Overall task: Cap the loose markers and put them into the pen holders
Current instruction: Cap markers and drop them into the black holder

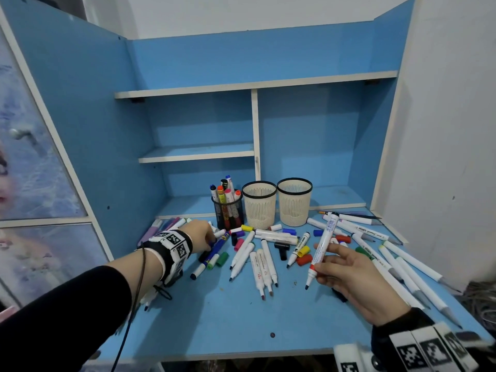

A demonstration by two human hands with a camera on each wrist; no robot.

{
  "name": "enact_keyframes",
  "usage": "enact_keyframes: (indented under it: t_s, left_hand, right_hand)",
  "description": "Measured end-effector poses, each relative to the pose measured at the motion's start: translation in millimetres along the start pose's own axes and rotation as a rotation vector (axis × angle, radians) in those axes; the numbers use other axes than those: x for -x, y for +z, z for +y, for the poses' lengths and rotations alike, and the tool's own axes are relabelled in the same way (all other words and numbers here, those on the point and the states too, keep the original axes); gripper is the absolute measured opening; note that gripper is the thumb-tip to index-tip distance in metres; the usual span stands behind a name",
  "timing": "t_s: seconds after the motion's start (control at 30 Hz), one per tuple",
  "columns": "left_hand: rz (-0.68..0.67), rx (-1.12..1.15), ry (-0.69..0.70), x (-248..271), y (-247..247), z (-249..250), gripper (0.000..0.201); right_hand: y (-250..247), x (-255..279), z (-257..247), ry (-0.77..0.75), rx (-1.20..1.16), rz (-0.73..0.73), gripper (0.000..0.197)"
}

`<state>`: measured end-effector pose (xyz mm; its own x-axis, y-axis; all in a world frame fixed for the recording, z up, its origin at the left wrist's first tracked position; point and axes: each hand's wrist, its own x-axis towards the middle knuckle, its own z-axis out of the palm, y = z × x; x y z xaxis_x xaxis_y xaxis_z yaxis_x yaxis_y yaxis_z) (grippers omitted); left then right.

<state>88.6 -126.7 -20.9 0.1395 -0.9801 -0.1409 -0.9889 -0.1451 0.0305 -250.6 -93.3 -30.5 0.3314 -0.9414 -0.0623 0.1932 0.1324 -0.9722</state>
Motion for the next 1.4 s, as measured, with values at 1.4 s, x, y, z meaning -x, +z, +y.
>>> enact_keyframes:
  t_s: [1.4]
  left_hand:
    - [0.134,0.100,0.240,-8,-17,148,0.021]
  right_hand:
    - [-3,14,-4,-0.092,-0.100,0.145,0.026]
